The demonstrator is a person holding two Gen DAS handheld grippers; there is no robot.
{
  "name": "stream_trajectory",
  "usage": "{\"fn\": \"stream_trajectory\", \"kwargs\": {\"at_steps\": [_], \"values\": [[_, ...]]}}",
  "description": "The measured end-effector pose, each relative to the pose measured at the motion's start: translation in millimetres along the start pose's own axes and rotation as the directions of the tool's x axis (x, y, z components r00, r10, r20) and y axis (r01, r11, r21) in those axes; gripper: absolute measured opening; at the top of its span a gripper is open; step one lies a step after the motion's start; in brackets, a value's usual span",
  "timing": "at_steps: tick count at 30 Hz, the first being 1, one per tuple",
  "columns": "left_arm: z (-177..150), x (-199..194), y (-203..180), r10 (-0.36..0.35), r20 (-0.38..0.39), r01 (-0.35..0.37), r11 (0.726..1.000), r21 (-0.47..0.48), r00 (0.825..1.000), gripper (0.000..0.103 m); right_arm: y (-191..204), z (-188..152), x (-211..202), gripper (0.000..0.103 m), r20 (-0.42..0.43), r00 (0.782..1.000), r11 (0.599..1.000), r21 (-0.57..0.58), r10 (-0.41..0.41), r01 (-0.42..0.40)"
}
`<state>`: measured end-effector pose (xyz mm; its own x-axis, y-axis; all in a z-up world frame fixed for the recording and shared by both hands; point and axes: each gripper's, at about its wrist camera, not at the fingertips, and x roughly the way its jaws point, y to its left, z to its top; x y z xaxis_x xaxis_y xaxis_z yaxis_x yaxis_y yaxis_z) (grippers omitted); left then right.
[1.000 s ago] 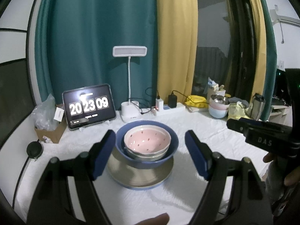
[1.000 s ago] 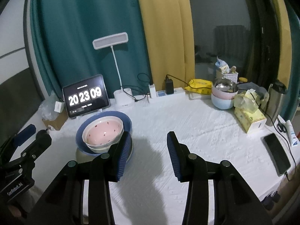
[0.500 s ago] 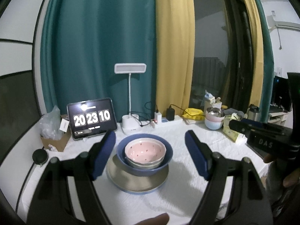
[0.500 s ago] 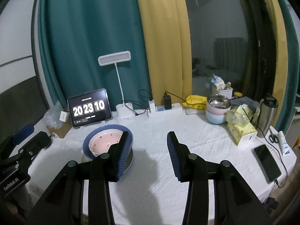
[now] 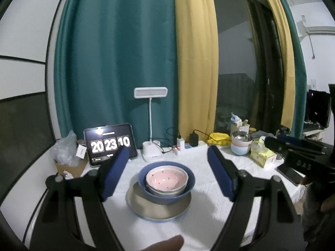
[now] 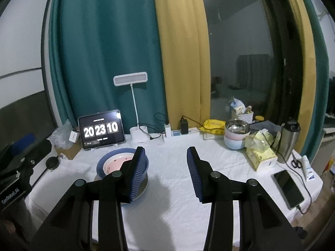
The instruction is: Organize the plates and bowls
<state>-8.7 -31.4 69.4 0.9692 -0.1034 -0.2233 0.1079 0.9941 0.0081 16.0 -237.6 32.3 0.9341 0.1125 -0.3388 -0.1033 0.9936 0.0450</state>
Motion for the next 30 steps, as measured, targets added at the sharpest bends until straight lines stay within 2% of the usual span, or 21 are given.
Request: {"fn": "stream_trajectory", "kwargs": {"at_steps": [1, 6, 24, 30], "values": [[0, -1, 1, 0.002, 0.004, -0.002, 1.000, -0.004, 1.000, 0.090, 0, 1, -3, 0.044, 0.006, 1.000, 1.000, -0.002, -0.003, 0.003], [0, -3, 2, 0.012, 0.006, -0.012, 1.000, -0.004, 1.000, 0.092, 1, 3, -16, 0.054, 0.038, 0.999, 1.000, -0.012, -0.011, 0.011], [-4, 1, 7, 0.060, 0.004, -0.060, 0.998, 0.017, 0.998, 0.092, 5, 3, -11, 0.055, 0.040, 0.999, 1.000, -0.009, -0.018, 0.018], [-5, 3, 8, 0.057, -0.001, -0.057, 0.998, 0.011, 0.998, 0.092, 5, 3, -10, 0.055, 0.041, 0.999, 1.000, -0.011, -0.019, 0.019]]}}
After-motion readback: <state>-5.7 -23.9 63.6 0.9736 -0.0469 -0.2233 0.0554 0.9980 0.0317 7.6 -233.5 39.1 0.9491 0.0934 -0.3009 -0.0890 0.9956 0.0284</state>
